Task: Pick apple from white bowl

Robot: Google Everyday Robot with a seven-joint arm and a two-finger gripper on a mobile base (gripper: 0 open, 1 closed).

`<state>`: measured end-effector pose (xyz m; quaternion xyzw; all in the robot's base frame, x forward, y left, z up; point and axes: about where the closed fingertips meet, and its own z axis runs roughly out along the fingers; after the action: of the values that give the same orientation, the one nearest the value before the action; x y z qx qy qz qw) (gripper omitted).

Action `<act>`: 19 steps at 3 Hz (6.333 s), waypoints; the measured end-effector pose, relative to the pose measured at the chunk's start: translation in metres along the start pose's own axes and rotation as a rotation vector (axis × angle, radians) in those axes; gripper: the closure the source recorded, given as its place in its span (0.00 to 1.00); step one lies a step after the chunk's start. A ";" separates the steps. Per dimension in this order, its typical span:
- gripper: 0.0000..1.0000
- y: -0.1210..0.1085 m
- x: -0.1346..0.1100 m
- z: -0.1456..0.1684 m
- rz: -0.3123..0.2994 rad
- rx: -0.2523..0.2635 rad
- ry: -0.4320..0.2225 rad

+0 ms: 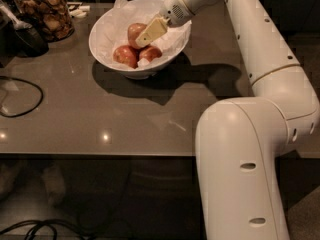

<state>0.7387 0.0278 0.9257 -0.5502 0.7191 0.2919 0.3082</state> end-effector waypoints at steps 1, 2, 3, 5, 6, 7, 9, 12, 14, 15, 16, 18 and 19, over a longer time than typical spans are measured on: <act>1.00 0.003 -0.016 -0.006 -0.019 0.026 -0.005; 1.00 0.009 -0.038 -0.016 -0.028 0.049 -0.008; 1.00 0.009 -0.038 -0.016 -0.028 0.049 -0.008; 0.61 0.009 -0.038 -0.015 -0.028 0.049 -0.008; 0.36 0.009 -0.038 -0.015 -0.028 0.049 -0.008; 0.14 0.009 -0.038 -0.015 -0.028 0.049 -0.008; 0.00 0.009 -0.038 -0.015 -0.028 0.049 -0.008; 0.00 0.006 -0.027 0.005 -0.013 0.042 0.072; 0.11 0.004 -0.021 0.009 -0.011 0.034 0.081; 0.07 0.001 -0.014 0.013 0.003 0.022 0.077; 0.07 -0.001 -0.009 0.017 0.018 0.009 0.073; 0.48 -0.001 -0.006 0.019 0.026 0.003 0.069; 0.71 -0.001 -0.006 0.019 0.026 0.003 0.069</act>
Offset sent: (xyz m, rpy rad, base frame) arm -0.0079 0.0066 0.0490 -0.0146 -0.0788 -0.0213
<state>0.7436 0.0460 0.9178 -0.5503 0.7367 0.2756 0.2802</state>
